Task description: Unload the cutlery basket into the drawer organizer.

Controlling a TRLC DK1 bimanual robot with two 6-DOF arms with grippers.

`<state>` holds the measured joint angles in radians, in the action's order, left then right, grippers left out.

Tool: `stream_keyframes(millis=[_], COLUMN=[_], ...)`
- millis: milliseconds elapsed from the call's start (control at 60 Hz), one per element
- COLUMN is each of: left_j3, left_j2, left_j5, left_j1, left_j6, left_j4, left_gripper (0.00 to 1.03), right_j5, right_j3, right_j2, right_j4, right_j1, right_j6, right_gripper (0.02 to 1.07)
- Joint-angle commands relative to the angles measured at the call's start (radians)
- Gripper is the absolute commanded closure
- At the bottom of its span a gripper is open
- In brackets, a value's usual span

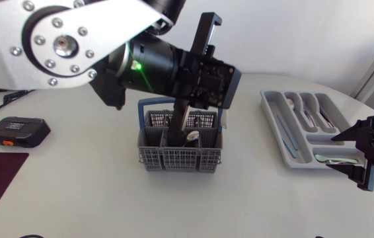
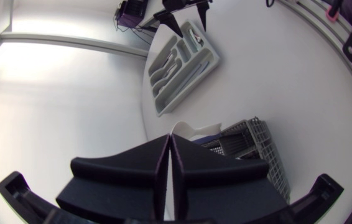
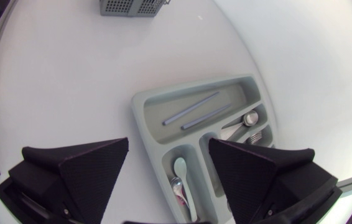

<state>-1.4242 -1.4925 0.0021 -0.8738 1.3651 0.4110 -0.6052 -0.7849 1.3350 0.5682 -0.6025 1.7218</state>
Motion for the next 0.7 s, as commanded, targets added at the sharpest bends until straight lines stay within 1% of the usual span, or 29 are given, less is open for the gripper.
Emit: stream_keyframes(millis=[0,67,83,133,333,367,550,583,683], left_j3=[-0.047,-0.047,-0.050,-0.062,-0.101,-0.102,-0.176,-0.196,-0.225], left_j2=[0.011,0.003,-0.006,-0.028,-0.124,-0.133,-0.250,-0.279,-0.318], left_j5=[0.003,0.001,0.001,-0.002,-0.002,-0.002,-0.002,-0.001,0.001], left_j1=[-0.013,-0.019,-0.024,-0.025,-0.039,-0.042,-0.051,-0.050,-0.051], left_j6=[-0.152,-0.221,-0.262,-0.331,-0.549,-0.566,-0.791,-0.851,-0.949], left_j4=[0.011,0.012,0.012,0.012,0.015,0.014,0.012,0.014,0.014], left_gripper=[1.00,1.00,1.00,1.00,1.00,1.00,1.00,1.00,1.00], right_j5=[-0.028,-0.039,-0.042,-0.047,-0.059,-0.059,-0.071,-0.071,-0.067], right_j3=[0.021,0.032,0.033,0.036,0.039,0.042,0.059,0.067,0.099], right_j2=[-0.051,-0.091,-0.103,-0.128,-0.194,-0.201,-0.243,-0.252,-0.290], right_j4=[0.033,0.045,0.045,0.045,0.044,0.042,0.018,0.010,-0.036], right_j1=[0.023,0.044,0.053,0.073,0.175,0.190,0.268,0.285,0.334], right_j6=[-0.059,-0.102,-0.117,-0.160,-0.330,-0.352,-0.496,-0.527,-0.619], right_gripper=[0.14,0.14,0.14,0.14,0.14,0.14,0.14,0.14,0.14])
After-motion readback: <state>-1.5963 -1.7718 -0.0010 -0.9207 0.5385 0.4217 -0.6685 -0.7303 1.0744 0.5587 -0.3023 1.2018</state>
